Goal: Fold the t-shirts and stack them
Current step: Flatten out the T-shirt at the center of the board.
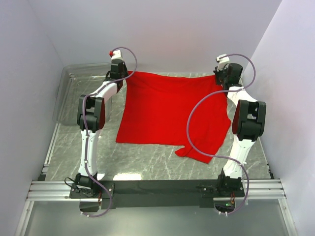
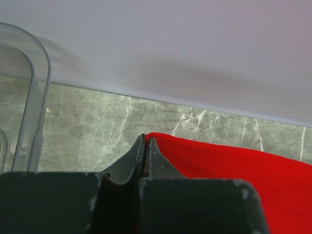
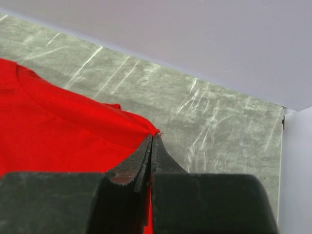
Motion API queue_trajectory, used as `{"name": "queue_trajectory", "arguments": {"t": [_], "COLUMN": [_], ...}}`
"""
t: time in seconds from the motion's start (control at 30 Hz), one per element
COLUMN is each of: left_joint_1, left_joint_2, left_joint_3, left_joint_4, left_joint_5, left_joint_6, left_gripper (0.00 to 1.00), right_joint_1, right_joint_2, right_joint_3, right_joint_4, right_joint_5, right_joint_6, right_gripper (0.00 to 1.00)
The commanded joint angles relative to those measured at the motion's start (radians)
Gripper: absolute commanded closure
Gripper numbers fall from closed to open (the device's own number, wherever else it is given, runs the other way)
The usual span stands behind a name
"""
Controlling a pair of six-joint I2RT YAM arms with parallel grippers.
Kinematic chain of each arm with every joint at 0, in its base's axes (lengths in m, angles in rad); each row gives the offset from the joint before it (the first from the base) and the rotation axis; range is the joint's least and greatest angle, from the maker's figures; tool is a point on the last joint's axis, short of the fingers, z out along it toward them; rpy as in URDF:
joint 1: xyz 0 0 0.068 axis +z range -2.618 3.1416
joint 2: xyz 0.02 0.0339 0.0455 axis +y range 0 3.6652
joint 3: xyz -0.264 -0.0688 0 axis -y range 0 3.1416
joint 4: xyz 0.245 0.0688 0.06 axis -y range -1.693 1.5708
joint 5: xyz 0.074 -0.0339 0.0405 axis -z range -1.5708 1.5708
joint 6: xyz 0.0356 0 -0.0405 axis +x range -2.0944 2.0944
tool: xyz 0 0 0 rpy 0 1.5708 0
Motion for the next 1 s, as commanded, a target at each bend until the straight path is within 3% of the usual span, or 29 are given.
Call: {"name": "queue_trajectory", "arguments": {"t": [0.0, 0.97], "left_joint_1": [0.009, 0.012], "left_joint_2": [-0.043, -0.187], "left_joint_3": [-0.020, -0.247], "left_joint_4": [0.050, 0.115], "left_joint_5": [0.021, 0.087], "left_joint_6": [0.028, 0.108], "left_gripper": [0.99, 0.99], "right_joint_1": [-0.007, -0.035], "right_joint_2": [-0.051, -0.089], "right_joint_3": [-0.005, -0.080], "right_joint_4": [0.015, -0.090], "right_joint_5": [-0.022, -0.109], "right_joint_6": [-0.007, -0.100], "right_gripper": [1.00, 1.00]}}
